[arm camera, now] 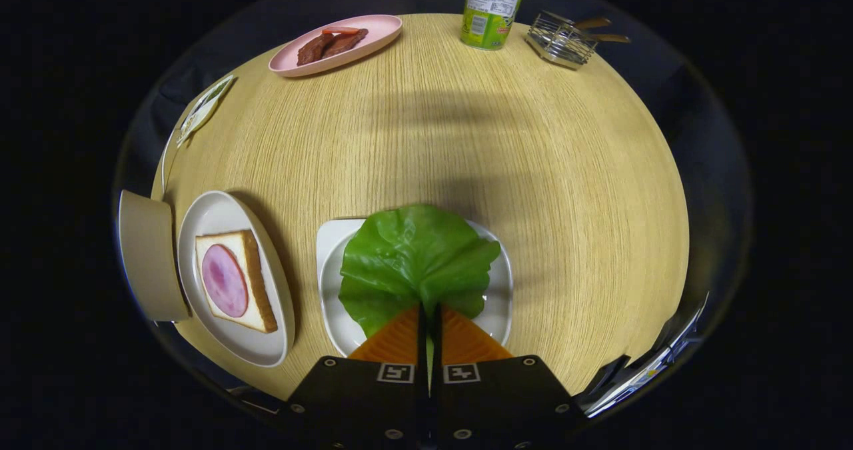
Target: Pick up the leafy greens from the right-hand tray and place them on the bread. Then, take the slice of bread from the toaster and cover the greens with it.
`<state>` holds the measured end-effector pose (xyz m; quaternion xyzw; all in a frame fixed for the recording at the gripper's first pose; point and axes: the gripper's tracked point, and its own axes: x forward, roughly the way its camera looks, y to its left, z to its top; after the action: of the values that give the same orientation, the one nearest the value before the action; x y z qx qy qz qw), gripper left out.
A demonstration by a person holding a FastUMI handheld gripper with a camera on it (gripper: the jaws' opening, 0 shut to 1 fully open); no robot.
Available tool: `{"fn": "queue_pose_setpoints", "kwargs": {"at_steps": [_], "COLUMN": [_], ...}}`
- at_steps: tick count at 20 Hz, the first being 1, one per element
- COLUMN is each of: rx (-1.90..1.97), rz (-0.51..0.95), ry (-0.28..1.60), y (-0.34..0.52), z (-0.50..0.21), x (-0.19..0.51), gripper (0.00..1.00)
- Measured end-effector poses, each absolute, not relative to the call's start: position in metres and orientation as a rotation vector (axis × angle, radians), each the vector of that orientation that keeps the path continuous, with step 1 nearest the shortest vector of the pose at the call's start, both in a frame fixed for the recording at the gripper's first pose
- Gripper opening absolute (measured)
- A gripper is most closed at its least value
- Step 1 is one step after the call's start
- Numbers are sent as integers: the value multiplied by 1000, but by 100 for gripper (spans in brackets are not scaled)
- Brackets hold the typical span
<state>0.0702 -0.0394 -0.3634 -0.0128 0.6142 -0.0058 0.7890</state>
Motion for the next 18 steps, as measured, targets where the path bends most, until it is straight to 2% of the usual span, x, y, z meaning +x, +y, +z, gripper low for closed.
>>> {"fn": "queue_pose_setpoints", "kwargs": {"at_steps": [11, 18], "rx": [-72, -73], "rz": [26, 128], "ry": [1200, 1158], "y": [-18, 46], "z": [-292, -265], "x": [66, 62], "gripper": [1, 1]}}
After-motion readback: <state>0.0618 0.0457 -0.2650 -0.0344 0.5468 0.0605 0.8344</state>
